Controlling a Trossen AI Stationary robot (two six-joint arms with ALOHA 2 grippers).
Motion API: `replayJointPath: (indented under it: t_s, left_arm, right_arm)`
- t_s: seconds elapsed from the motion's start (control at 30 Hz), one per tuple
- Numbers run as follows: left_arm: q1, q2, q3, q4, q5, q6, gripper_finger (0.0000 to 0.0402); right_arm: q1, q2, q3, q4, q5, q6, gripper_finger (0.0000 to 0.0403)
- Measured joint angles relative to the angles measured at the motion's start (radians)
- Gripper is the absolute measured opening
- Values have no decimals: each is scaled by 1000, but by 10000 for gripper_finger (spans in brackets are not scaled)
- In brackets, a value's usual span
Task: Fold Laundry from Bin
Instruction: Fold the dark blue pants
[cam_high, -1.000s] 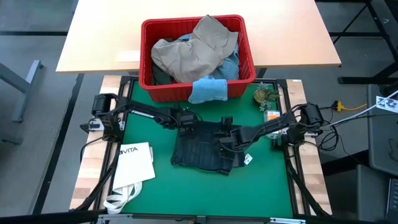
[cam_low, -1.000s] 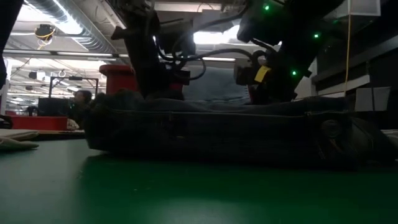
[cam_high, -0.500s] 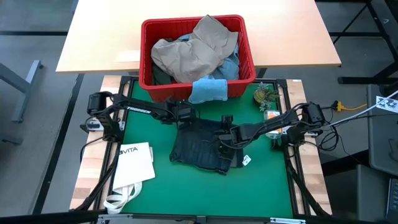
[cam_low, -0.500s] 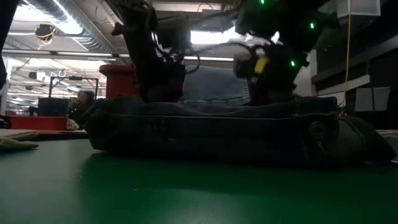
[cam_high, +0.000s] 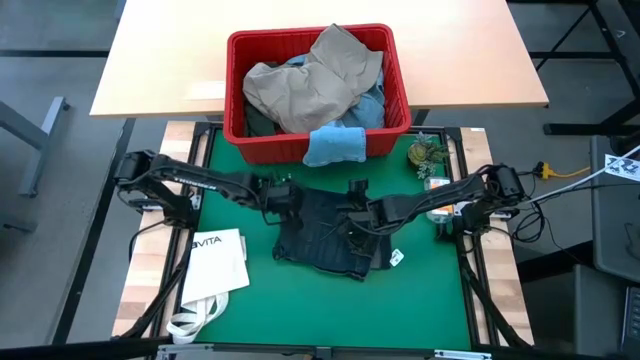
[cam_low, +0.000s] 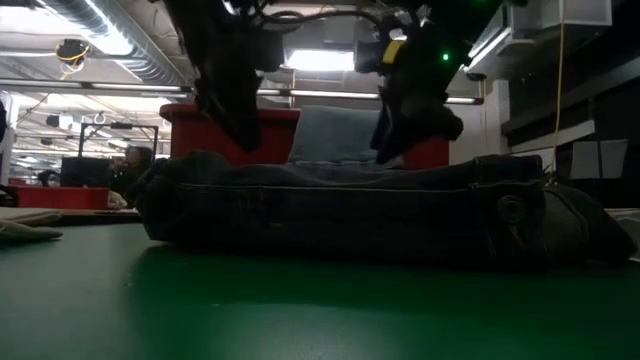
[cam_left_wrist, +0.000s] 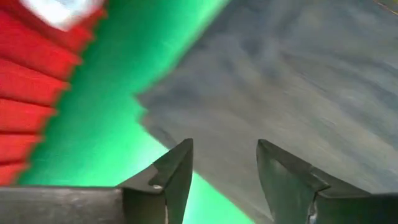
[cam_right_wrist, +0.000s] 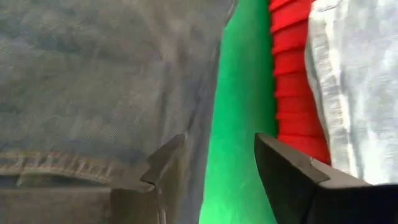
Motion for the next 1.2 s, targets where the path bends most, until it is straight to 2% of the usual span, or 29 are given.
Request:
replayJointPath:
  t_s: [0.1,0.33,0.5,0.77,1.03,1.2]
  left_arm:
    - [-56,12,0,1,36,-47,149]
    - [-186,71,0,-10,36,-135,117]
    - [-247,135,1,-18,18,-144,102]
    - [-279,232,5,-19,4,-144,87]
    - [-279,235,5,-23,6,-144,76]
    - [-279,209,1,-31,18,-144,67]
  right_arm:
    - [-1,6,-17,21,9,-14,191]
    - [-1,11,-87,104,23,-14,191]
    - [-23,11,-163,164,28,-13,191]
    - [-103,10,-231,177,-45,-9,191]
    - [-164,10,-255,169,-71,-11,191]
    - [-170,-14,-224,118,-64,-45,191]
